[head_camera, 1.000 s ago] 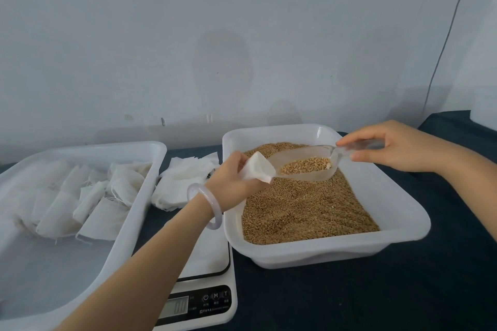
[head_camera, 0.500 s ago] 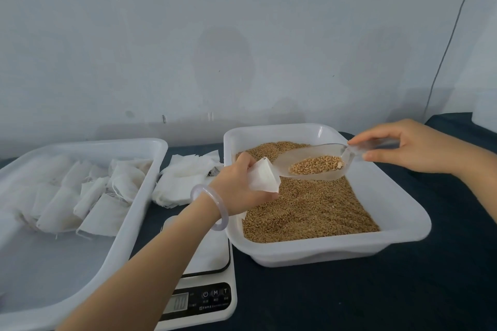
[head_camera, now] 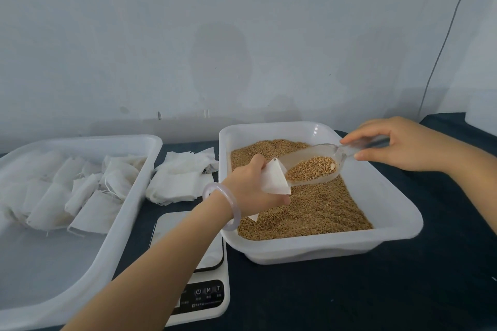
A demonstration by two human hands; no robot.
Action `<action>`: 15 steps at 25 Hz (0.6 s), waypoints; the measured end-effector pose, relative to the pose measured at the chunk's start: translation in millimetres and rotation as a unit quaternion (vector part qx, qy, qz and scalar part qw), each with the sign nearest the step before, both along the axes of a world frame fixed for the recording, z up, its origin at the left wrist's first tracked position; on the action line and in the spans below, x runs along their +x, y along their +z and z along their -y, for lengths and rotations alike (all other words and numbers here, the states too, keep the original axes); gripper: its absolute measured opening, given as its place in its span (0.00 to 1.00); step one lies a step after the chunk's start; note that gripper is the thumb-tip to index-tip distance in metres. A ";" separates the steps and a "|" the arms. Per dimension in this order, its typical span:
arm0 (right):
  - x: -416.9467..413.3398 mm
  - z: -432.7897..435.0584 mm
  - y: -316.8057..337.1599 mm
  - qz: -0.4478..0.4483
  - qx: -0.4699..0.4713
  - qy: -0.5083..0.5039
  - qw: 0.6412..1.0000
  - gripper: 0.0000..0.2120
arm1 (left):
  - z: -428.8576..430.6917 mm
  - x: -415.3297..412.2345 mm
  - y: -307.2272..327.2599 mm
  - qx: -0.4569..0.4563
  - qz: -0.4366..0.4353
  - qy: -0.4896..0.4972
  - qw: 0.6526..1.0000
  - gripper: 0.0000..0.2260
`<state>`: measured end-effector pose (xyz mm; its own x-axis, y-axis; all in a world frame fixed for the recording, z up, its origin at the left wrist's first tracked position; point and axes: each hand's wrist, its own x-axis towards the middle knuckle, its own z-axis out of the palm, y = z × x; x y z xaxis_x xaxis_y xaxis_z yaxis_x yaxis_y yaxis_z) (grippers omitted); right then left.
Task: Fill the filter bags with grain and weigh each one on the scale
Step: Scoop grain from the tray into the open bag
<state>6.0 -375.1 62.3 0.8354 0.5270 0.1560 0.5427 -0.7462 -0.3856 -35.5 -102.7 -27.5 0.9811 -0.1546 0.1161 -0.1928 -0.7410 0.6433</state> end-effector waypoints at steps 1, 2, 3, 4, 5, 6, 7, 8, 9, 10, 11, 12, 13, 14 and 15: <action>-0.7 -0.3 0.2 0.002 -0.005 0.003 1.000 0.15 | 0.7 0.5 -0.9 0.005 -0.001 0.000 1.000 0.25; -1.4 -0.9 0.1 0.004 -0.011 0.004 1.000 0.15 | 1.5 1.1 -1.9 0.010 -0.003 -0.001 1.000 0.25; -1.6 -1.6 -0.3 0.009 -0.018 0.003 1.000 0.15 | 2.1 1.6 -2.7 0.015 -0.003 0.000 1.000 0.25; -1.6 -2.1 -0.6 0.019 -0.029 0.000 0.999 0.14 | 2.8 2.1 -3.6 0.020 -0.002 0.001 1.000 0.25; -1.3 -2.8 -1.1 0.037 -0.043 -0.005 0.998 0.14 | 3.5 2.4 -4.3 0.024 -0.002 0.002 1.000 0.25; -1.1 -3.7 -1.4 0.058 -0.060 -0.008 0.996 0.13 | 4.4 2.6 -5.2 0.028 -0.004 0.004 1.000 0.25; -0.9 -4.5 -1.4 0.075 -0.073 -0.008 0.995 0.13 | 5.7 2.7 -5.9 0.031 -0.006 0.005 1.000 0.25; -1.0 -5.7 -1.6 0.085 -0.082 -0.007 0.993 0.13 | 6.7 2.9 -6.8 0.033 -0.009 0.005 0.999 0.25; -0.9 -6.8 -1.8 0.091 -0.086 -0.006 0.992 0.13 | 7.5 3.1 -7.7 0.036 -0.011 0.005 0.999 0.25; -0.9 -7.5 -2.0 0.095 -0.087 -0.006 0.992 0.13 | 7.9 3.3 -8.8 0.039 -0.012 0.004 0.999 0.25; -0.9 -8.2 -2.2 0.096 -0.087 -0.005 0.992 0.13 | 7.9 3.6 -9.8 0.042 -0.012 0.002 0.999 0.25; -0.8 -9.0 -2.7 0.096 -0.087 -0.005 0.992 0.13 | 7.6 3.7 -10.8 0.047 -0.013 0.000 0.999 0.25; -0.7 -9.4 -3.1 0.094 -0.086 -0.005 0.992 0.13 | 7.2 3.9 -11.5 0.052 -0.014 -0.002 0.999 0.25; -0.6 -9.7 -3.4 0.091 -0.083 -0.005 0.992 0.13 | 7.0 4.3 -12.1 0.053 -0.017 -0.003 0.998 0.25; -0.5 -10.0 -3.6 0.088 -0.080 -0.004 0.993 0.13 | 6.9 4.7 -12.6 0.049 -0.020 -0.004 0.999 0.24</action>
<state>5.5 -365.1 58.6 0.8069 0.5498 0.2157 0.5848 -0.7949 -0.1615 -30.8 -109.5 -40.0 0.9836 -0.1702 0.0603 -0.1736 -0.7994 0.5752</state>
